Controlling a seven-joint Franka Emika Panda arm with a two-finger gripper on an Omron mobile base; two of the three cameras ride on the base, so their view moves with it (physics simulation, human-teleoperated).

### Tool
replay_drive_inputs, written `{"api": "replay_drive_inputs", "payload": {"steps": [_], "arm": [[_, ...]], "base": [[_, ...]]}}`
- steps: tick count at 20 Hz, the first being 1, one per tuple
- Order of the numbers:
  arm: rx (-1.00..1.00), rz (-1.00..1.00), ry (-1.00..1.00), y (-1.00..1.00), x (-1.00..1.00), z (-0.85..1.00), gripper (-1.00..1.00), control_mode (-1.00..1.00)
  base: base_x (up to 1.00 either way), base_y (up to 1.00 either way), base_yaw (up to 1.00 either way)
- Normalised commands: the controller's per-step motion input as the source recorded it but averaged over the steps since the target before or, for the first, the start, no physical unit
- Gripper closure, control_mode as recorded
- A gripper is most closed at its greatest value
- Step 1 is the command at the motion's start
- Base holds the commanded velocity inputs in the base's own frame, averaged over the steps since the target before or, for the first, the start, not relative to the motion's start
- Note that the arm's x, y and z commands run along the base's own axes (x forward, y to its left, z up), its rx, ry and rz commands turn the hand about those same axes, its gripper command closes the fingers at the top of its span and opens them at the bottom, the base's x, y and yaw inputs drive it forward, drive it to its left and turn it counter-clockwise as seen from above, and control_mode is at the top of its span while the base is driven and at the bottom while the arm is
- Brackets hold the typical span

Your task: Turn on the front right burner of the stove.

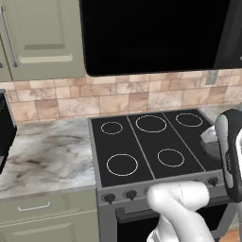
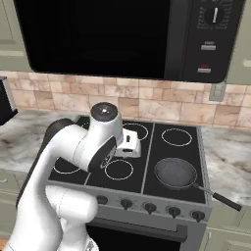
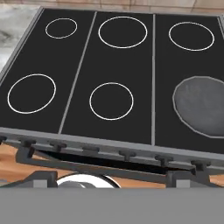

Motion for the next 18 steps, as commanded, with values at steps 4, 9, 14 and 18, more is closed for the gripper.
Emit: {"api": "replay_drive_inputs", "payload": {"steps": [4, 9, 14, 18], "arm": [[0.0, 0.1, -0.12, -0.92, -0.55, -0.34, -1.0, -1.0], [-0.01, 0.09, -0.18, -0.71, -0.37, -0.39, -1.0, -1.0], [0.0, 0.09, -0.41, -0.69, -0.24, -0.56, -1.0, -1.0], [0.0, 0.01, -0.34, -0.47, -0.05, -0.56, -1.0, -1.0]], "base": [[0.0, 0.0, 0.0], [0.0, 0.0, 0.0], [0.0, 0.0, 0.0], [0.0, 0.0, 0.0]]}}
